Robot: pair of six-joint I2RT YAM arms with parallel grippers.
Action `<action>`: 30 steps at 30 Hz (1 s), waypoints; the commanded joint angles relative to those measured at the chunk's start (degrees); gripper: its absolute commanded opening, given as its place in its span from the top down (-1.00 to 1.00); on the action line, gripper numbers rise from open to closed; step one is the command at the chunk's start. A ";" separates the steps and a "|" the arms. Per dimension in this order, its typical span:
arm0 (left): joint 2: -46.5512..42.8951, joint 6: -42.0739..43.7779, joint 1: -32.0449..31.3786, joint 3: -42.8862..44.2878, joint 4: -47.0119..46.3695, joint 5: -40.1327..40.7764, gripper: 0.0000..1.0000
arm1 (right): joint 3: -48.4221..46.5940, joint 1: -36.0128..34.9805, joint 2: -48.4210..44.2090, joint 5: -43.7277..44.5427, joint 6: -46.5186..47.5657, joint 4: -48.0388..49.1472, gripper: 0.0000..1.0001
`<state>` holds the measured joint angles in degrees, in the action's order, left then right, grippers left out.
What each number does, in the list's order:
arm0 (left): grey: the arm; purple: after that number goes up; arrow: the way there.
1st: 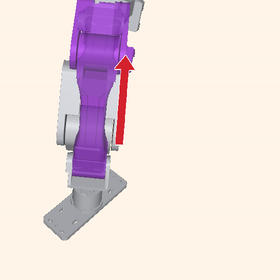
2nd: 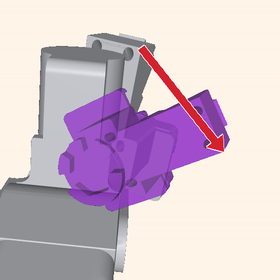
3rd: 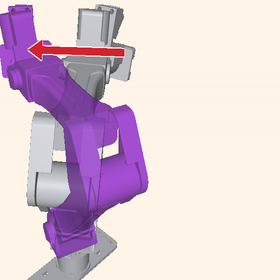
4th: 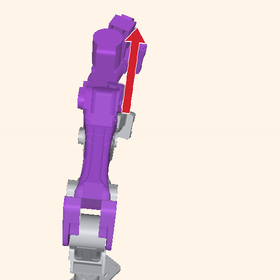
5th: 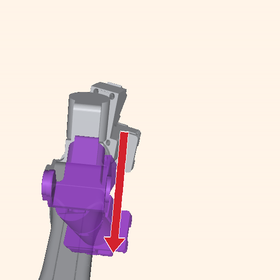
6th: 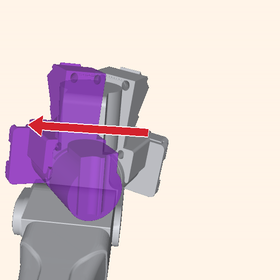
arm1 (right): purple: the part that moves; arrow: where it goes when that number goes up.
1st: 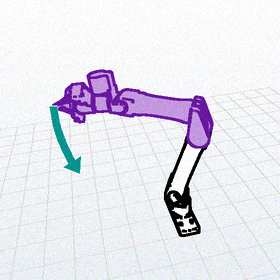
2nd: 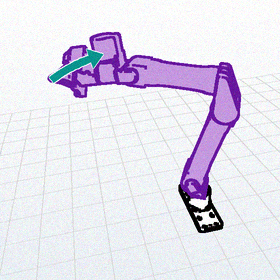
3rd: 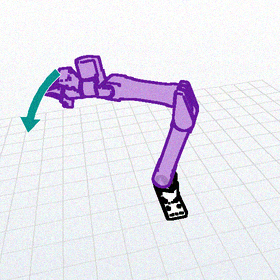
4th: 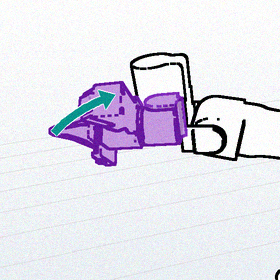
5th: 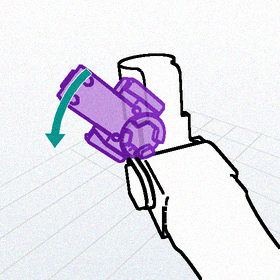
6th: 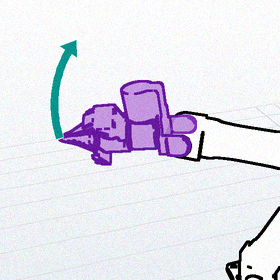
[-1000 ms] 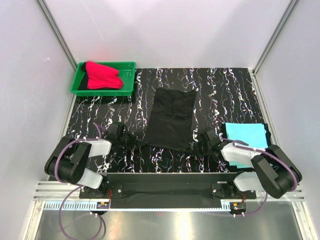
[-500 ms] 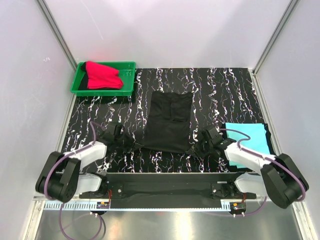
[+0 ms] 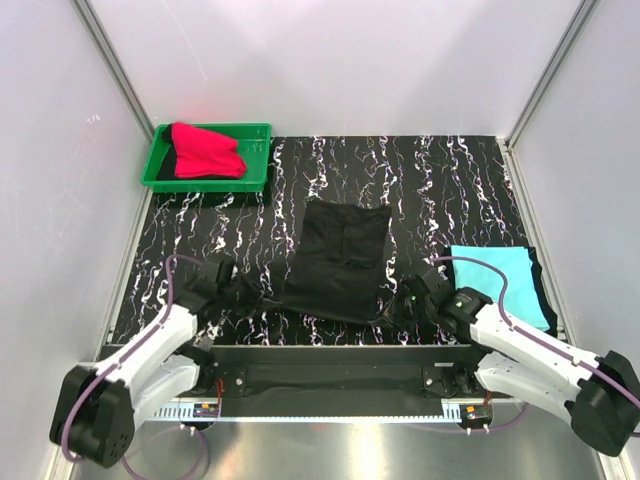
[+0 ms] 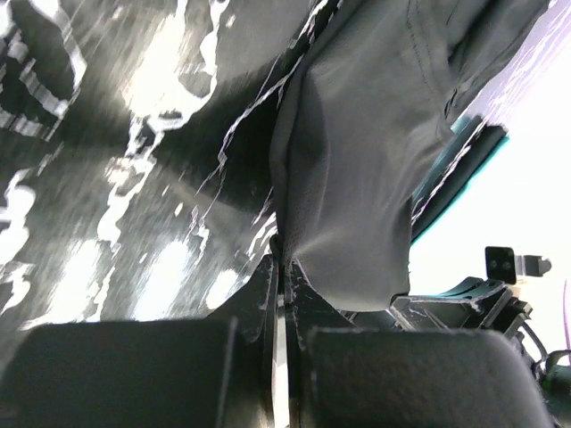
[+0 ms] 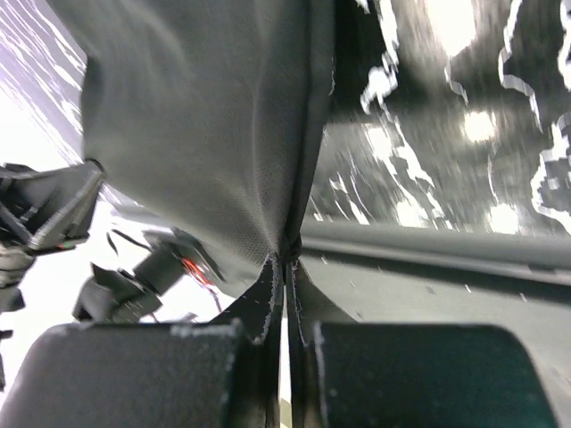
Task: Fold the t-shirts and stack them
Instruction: Fold the tshirt
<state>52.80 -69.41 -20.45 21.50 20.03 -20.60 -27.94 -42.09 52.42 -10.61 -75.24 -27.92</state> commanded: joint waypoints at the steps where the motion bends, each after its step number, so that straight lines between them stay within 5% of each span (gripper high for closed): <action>1: -6.18 2.78 -0.21 1.35 9.05 0.91 1.00 | -1.76 -2.99 -3.11 0.16 0.01 -7.14 1.00; 7: -16.13 4.27 0.06 3.28 23.00 -0.93 1.00 | -2.11 -8.61 -4.17 -1.17 -2.54 -8.29 1.00; 17: -19.66 8.85 0.06 12.42 38.58 -1.90 1.00 | -7.12 -18.29 -4.43 0.68 -5.70 -12.06 1.00; 30: -11.06 12.63 0.06 23.40 38.77 0.38 1.00 | -11.34 -18.91 -3.65 1.29 -5.36 -14.79 1.00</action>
<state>39.97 -59.07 -20.58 39.97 60.73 -21.67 -35.99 -60.64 47.97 -11.40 -80.62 -39.97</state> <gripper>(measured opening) 0.024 0.012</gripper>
